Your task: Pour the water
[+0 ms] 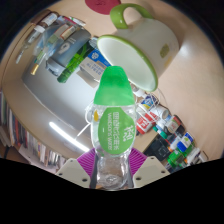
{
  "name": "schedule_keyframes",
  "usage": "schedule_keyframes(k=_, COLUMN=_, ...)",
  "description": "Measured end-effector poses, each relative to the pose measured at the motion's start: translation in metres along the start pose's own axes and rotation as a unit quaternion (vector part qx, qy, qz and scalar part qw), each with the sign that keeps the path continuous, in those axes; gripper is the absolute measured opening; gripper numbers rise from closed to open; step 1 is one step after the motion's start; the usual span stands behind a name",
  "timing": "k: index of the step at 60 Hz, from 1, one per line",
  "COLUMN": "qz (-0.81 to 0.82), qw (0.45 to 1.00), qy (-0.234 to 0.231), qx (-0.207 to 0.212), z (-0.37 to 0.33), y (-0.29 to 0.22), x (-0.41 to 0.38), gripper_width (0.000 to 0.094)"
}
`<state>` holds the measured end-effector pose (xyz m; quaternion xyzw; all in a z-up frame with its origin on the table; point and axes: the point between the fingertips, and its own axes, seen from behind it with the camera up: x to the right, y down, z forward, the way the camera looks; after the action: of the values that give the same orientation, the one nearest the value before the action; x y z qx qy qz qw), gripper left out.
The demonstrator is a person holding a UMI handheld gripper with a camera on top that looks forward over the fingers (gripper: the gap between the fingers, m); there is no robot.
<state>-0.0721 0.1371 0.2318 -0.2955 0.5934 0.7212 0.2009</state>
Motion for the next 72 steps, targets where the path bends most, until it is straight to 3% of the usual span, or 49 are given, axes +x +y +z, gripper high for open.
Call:
schedule_keyframes(k=14, qz=-0.011, qw=1.000, qy=0.010, qx=-0.001, z=0.000, y=-0.001, x=0.004, gripper_width=0.0427)
schedule_keyframes(k=22, qz=-0.205, qw=0.977, qy=0.042, qx=-0.035, z=-0.005, y=0.020, x=0.003, gripper_width=0.0421)
schedule_keyframes(k=27, qz=-0.411, qw=0.907, qy=0.073, qx=-0.059, z=-0.012, y=0.033, x=-0.011, gripper_width=0.0442)
schedule_keyframes(k=31, qz=-0.562, qw=0.822, qy=0.064, qx=-0.069, z=-0.017, y=0.035, x=-0.044, gripper_width=0.0423)
schedule_keyframes(k=36, qz=-0.720, qw=0.691, qy=0.051, qx=-0.034, z=-0.020, y=0.037, x=-0.100, gripper_width=0.0423)
schedule_keyframes(k=42, qz=-0.842, qw=0.533, qy=0.072, qx=0.037, z=-0.029, y=-0.008, x=-0.159, gripper_width=0.0424)
schedule_keyframes(k=47, qz=-0.881, qw=0.450, qy=0.107, qx=0.098, z=-0.041, y=-0.072, x=-0.184, gripper_width=0.0423)
schedule_keyframes(k=50, qz=-0.892, qw=0.415, qy=0.137, qx=0.113, z=-0.055, y=-0.125, x=-0.183, gripper_width=0.0423)
schedule_keyframes(k=57, qz=-0.900, qw=0.365, qy=0.204, qx=0.123, z=-0.076, y=-0.201, x=-0.151, gripper_width=0.0422)
schedule_keyframes(k=65, qz=-0.911, qw=0.330, qy=0.220, qx=0.108, z=-0.087, y=-0.248, x=-0.115, gripper_width=0.0429)
schedule_keyframes(k=72, qz=-0.905, qw=0.346, qy=0.229, qx=0.097, z=-0.089, y=-0.273, x=-0.092, gripper_width=0.0429)
